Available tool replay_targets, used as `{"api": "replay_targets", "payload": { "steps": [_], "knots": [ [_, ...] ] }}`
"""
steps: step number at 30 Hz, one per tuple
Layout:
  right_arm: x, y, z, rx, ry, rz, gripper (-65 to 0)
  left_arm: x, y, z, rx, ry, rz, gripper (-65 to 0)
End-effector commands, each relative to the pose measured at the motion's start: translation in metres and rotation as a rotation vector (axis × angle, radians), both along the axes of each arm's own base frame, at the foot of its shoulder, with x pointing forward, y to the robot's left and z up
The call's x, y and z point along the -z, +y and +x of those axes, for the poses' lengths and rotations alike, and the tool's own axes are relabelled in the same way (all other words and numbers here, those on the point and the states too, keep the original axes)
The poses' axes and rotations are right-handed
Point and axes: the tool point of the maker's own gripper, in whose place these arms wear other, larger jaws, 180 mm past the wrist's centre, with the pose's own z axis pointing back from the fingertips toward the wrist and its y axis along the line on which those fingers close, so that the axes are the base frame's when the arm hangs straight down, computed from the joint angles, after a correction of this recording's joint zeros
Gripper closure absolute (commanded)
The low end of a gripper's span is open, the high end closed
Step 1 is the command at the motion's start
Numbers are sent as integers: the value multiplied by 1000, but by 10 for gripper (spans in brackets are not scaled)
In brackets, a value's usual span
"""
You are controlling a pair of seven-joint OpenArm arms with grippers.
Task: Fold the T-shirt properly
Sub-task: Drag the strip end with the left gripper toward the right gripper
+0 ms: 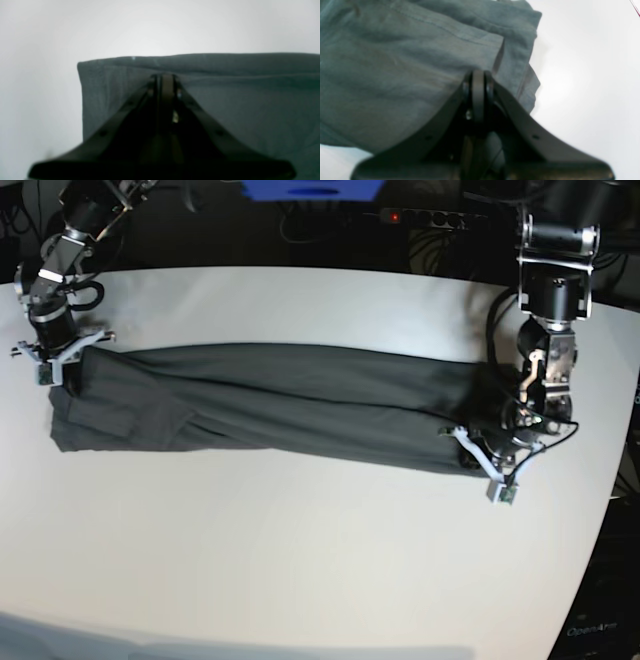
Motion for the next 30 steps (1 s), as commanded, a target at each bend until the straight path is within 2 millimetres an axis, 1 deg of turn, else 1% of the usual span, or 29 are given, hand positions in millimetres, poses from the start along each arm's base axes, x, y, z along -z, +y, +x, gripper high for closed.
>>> {"api": "replay_targets", "payload": {
  "steps": [1, 3, 7, 9, 12, 13, 15, 17, 20, 21, 23, 25, 28, 30],
  "knots": [
    [29, -10, -27, 6, 202, -52, -4, 22, -3, -23, 31, 128, 35, -33],
    [28, -13, -27, 6, 202, -59, -4, 22, -10, -23, 36, 128, 23, -33],
    [27, -16, -27, 7, 203, -63, -4, 23, -16, -23, 39, 128, 13, -33],
    [26, -17, -26, 7, 201, -67, -4, 23, -16, -23, 39, 128, 13, -33],
    [22, -25, -26, 9, 202, -82, -4, 24, -17, -24, 40, 130, 12, -33],
    [22, -25, -26, 9, 202, -82, -4, 24, -17, -25, 42, 132, 12, -33],
    [22, -25, -26, 9, 202, -84, -4, 27, -24, -28, 69, 141, 20, -33],
    [19, -30, -26, 9, 202, -94, -4, 31, -31, -32, 89, 151, 19, -33],
    [20, -31, -26, 9, 203, -95, -4, 35, -30, -38, 85, 161, 15, -33],
    [21, -30, -27, 10, 207, -90, -4, 35, -30, -38, 85, 159, 15, -33],
    [31, -29, -32, 13, 229, -63, -4, 36, -29, -40, 86, 165, 20, -33],
    [37, -34, -28, 20, 240, -37, -4, 41, -27, -47, 84, 180, 21, -33],
    [45, -40, -31, 28, 264, -13, -4, 33, -29, -45, 97, 154, 27, -33],
    [47, -40, -34, 26, 270, -9, -4, 33, -30, -51, 104, 152, 28, -33]
  ]
}}
